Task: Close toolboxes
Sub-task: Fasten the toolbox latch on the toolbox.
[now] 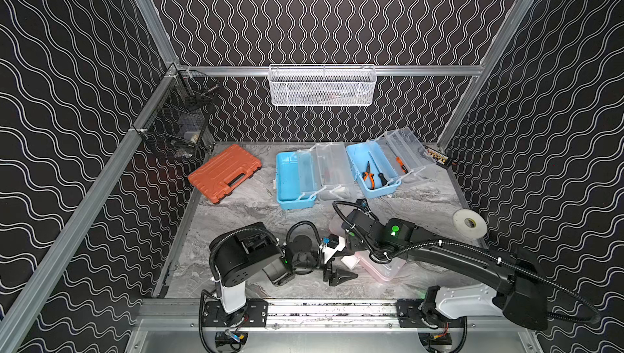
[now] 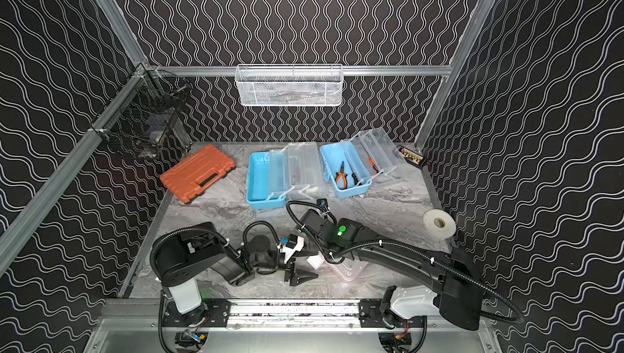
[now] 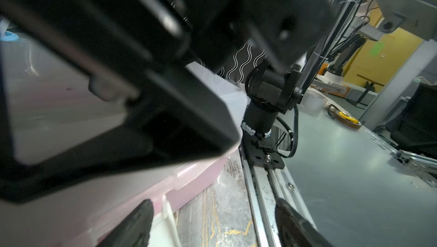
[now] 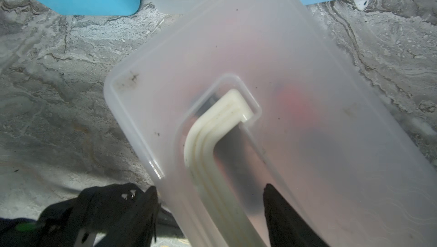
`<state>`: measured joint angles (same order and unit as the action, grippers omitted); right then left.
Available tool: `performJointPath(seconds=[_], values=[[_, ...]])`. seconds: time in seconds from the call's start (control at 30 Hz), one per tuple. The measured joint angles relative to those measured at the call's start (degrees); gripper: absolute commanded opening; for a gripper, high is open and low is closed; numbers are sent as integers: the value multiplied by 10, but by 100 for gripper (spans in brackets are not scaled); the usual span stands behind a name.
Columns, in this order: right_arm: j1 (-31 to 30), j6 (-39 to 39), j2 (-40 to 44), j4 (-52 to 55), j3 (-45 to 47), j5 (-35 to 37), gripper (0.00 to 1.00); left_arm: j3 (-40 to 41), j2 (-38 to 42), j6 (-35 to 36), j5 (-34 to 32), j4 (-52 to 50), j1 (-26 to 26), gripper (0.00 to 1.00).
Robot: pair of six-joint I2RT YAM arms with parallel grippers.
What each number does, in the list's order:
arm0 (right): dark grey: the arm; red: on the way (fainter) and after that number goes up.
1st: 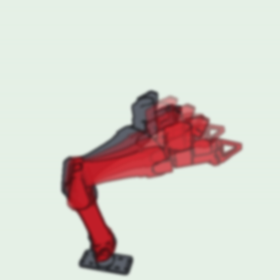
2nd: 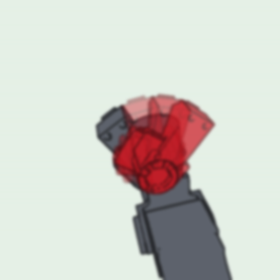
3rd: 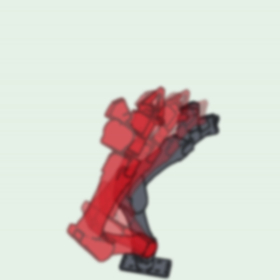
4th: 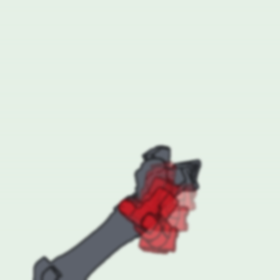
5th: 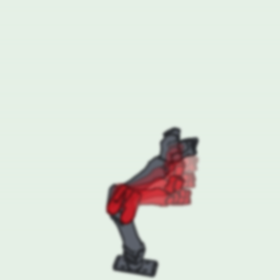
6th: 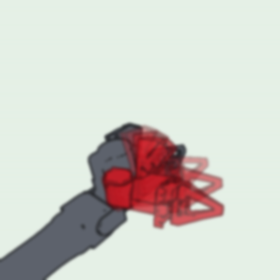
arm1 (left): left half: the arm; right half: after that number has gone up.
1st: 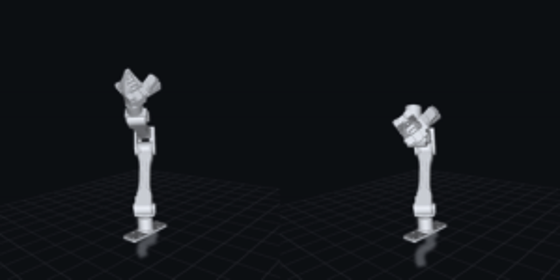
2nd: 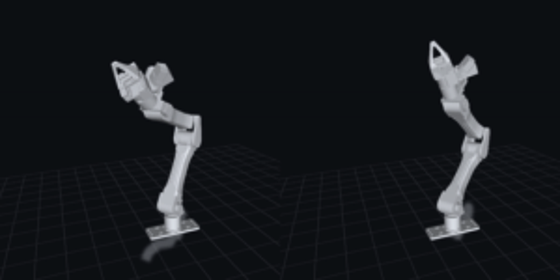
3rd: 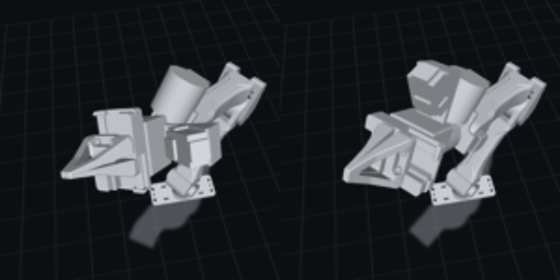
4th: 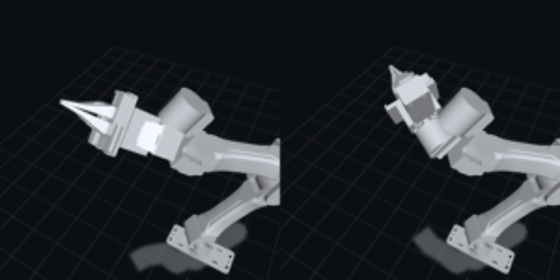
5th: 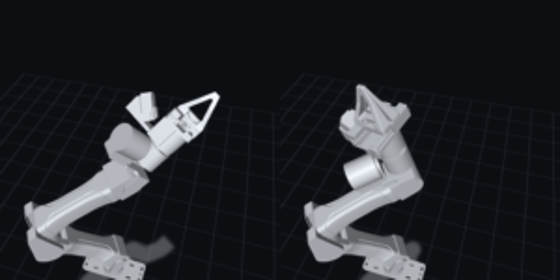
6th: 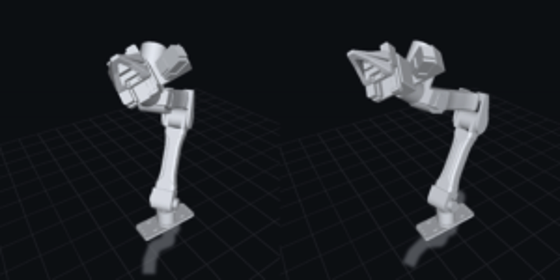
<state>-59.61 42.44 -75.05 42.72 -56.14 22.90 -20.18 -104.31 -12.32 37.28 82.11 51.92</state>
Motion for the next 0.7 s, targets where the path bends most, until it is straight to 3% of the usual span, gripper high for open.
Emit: performJointPath(seconds=[0.17,0.37,0.53,0.7], values=[[0,0,4,-5,3,0,71,0,2,-12,8,20,0,84],[0,0,17,14,-2,-14,75,38,61,-2,-51,0,0,87],[0,-19,34,42,-28,-21,80,58,136,38,-109,-85,0,89],[-1,-37,40,60,-52,-10,81,54,210,111,-174,-233,4,90]])
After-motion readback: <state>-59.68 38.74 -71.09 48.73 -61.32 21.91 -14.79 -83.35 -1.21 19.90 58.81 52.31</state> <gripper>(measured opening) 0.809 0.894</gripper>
